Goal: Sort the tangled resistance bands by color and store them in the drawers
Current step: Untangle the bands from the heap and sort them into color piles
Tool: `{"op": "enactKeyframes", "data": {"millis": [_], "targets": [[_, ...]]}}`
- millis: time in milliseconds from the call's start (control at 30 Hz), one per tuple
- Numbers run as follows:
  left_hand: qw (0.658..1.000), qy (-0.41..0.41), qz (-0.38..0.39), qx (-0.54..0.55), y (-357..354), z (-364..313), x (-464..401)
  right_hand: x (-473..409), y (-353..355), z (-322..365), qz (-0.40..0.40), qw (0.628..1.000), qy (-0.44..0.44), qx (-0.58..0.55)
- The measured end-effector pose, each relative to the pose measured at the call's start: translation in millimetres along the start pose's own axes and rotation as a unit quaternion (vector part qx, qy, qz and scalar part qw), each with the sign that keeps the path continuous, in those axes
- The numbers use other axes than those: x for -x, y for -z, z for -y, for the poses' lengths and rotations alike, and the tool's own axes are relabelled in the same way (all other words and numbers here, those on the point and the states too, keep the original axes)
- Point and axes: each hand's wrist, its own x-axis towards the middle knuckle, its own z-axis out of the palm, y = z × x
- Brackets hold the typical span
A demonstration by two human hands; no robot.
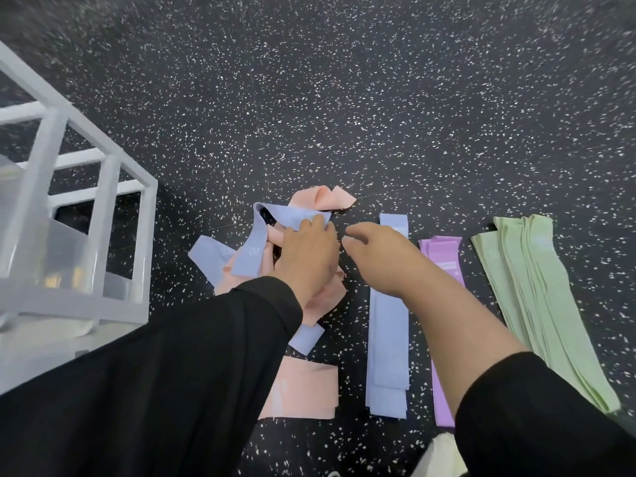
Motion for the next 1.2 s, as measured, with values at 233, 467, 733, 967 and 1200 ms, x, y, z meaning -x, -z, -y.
{"op": "enactKeyframes", "data": {"millis": [233, 467, 733, 967, 1200], "targets": [[0.968, 0.087, -0.106, 0.21, 16, 17, -4, 5, 3, 4, -0.023, 1.0, 0.007, -0.005], [0.841, 0.143, -0.171, 0.494, 86, 30, 33, 15, 7, 15, -0.094, 0.99, 0.081, -0.064], [0.855, 0.038, -0.18, 0.486, 199, 39, 114, 50, 2, 41, -0.135, 0.955, 0.215, -0.151], [0.906, -0.042, -0.203, 0.368, 250, 36, 141, 83, 8, 51, -0.186, 0.905, 0.294, -0.245], [0.918, 0.003, -0.206, 0.338, 247, 10, 142, 96, 18, 42, -0.122, 0.901, 0.31, -0.279]]}}
